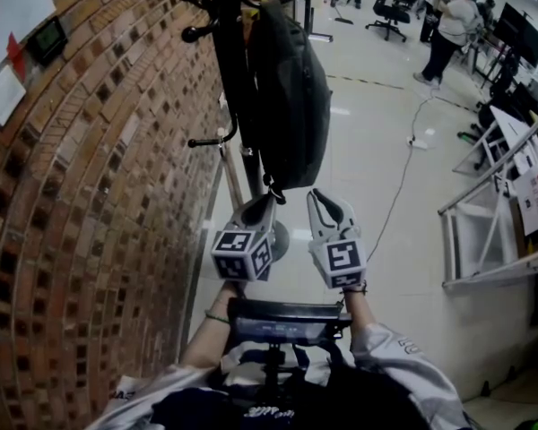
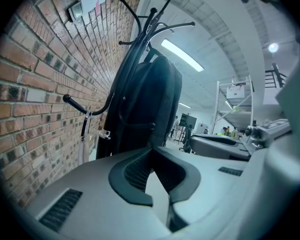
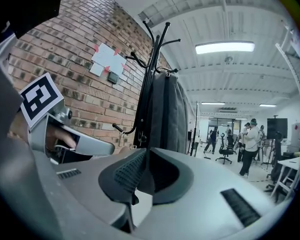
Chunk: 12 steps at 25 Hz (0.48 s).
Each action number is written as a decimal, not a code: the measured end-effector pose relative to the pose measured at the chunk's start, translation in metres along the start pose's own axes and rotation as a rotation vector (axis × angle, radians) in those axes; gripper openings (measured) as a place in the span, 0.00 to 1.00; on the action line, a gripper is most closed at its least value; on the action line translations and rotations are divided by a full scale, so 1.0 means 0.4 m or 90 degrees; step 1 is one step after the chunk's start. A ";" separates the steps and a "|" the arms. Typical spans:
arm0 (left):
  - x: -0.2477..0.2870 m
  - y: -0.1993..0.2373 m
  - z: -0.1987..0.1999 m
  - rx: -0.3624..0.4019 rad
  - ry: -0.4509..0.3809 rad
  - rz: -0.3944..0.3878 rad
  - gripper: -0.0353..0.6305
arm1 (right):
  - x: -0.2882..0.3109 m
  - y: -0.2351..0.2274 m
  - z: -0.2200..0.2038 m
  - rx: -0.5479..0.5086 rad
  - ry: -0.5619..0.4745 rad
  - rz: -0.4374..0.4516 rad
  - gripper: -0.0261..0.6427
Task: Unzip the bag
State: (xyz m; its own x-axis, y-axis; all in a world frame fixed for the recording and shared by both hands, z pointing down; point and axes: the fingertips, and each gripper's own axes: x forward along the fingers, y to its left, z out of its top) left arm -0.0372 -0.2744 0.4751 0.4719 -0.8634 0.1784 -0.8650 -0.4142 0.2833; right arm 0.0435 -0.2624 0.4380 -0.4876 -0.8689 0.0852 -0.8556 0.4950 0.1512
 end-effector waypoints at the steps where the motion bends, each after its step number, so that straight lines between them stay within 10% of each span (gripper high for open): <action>1: 0.000 -0.001 0.000 0.000 0.000 0.000 0.06 | -0.001 0.001 0.001 0.004 0.000 -0.002 0.06; 12: -0.005 0.006 0.006 0.001 0.000 0.003 0.06 | 0.009 -0.005 -0.017 -0.011 -0.008 0.003 0.06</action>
State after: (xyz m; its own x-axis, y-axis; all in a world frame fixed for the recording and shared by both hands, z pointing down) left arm -0.0407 -0.2745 0.4730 0.4672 -0.8657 0.1796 -0.8678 -0.4101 0.2805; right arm 0.0448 -0.2665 0.4445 -0.4935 -0.8667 0.0728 -0.8506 0.4984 0.1676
